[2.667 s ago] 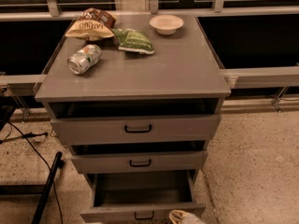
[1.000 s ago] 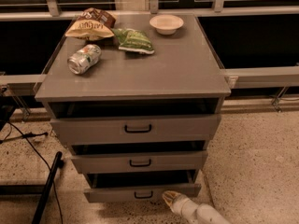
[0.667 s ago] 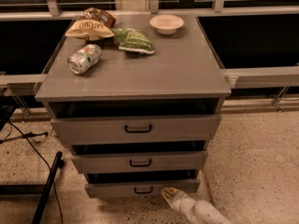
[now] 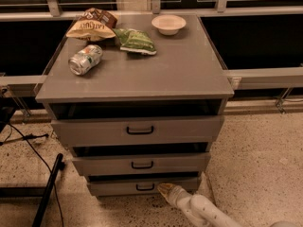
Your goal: Close bottom drawer
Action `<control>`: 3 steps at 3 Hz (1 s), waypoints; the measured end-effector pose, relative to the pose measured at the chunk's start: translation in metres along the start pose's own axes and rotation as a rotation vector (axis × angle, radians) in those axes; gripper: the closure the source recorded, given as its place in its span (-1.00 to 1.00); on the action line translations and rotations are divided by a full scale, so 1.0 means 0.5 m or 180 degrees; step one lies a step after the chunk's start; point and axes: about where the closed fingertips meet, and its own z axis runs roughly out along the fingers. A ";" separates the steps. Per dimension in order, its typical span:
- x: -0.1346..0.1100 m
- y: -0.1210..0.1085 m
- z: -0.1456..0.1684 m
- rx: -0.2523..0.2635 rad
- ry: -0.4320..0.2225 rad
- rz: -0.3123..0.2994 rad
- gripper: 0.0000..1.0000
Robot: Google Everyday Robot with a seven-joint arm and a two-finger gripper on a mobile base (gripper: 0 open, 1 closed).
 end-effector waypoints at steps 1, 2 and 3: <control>0.002 0.005 -0.018 -0.0034 0.0002 -0.0004 1.00; 0.004 0.027 -0.072 -0.0222 0.0019 -0.0104 1.00; 0.015 0.055 -0.147 -0.0521 0.0088 -0.0141 1.00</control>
Offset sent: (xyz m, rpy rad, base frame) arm -0.0662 -0.0280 0.0251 -0.0360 0.0436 0.1450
